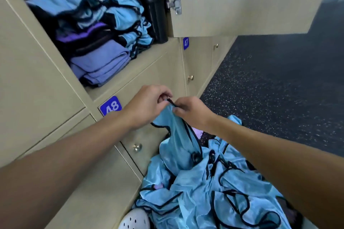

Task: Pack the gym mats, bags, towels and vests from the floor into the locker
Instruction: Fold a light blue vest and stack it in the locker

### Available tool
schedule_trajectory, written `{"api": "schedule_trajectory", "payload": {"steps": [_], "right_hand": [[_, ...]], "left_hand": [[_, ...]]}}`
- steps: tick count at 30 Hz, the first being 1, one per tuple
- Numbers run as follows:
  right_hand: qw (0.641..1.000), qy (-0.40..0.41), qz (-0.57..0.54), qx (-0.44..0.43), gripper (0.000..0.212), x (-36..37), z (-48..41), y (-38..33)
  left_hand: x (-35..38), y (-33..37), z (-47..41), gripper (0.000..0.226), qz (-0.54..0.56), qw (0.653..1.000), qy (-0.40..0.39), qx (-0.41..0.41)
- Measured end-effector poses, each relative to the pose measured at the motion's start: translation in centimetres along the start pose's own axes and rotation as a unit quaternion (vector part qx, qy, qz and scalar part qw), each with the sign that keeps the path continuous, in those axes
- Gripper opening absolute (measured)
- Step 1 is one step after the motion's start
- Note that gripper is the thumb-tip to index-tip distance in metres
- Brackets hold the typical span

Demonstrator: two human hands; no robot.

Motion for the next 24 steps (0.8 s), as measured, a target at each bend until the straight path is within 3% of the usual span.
{"api": "schedule_trajectory", "payload": {"steps": [4, 7, 10, 13, 16, 18, 21, 24], "right_hand": [[0.998, 0.021, 0.001, -0.056, 0.039, -4.4, 0.9, -7.4], [0.994, 0.054, 0.008, -0.094, 0.043, -7.6, 2.2, -12.1], [0.991, 0.084, -0.004, -0.103, 0.039, -10.2, 3.8, -15.4], [0.986, 0.122, -0.018, -0.113, 0.041, -12.3, 5.2, -17.9], [0.975, 0.183, -0.066, -0.107, 0.035, -13.8, 6.2, -18.8], [0.97, 0.202, -0.093, -0.101, 0.033, -14.2, 6.5, -18.9], [0.971, 0.198, -0.104, -0.085, 0.032, -14.0, 6.4, -18.2], [0.976, 0.183, -0.093, -0.066, 0.032, -13.7, 5.9, -16.9]], "left_hand": [[-5.4, 4.3, 1.9, 0.022, 0.064, 0.995, 0.073, 0.009], [-8.1, 7.0, 3.3, 0.036, 0.123, 0.99, 0.07, -0.02], [-10.3, 9.6, 5.4, 0.012, 0.16, 0.986, 0.048, -0.011], [-12.4, 11.7, 7.0, 0.011, 0.21, 0.974, 0.081, 0.004], [-13.6, 13.8, 8.2, 0.012, 0.249, 0.963, 0.101, 0.023], [-13.7, 14.6, 8.9, 0.027, 0.276, 0.958, 0.065, 0.038], [-13.5, 14.8, 9.2, 0.024, 0.276, 0.958, 0.03, 0.066], [-12.7, 14.1, 8.5, 0.024, 0.27, 0.962, 0.029, 0.039]]}}
Point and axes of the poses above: each hand's wrist, its own z-axis away from the middle knuckle, its own x-axis out of the palm, y = z × x, the point moved 4 cm from there along -z, towards the middle knuckle, and after that the axes turned 14 degrees about -x, right-handed, at the moved point
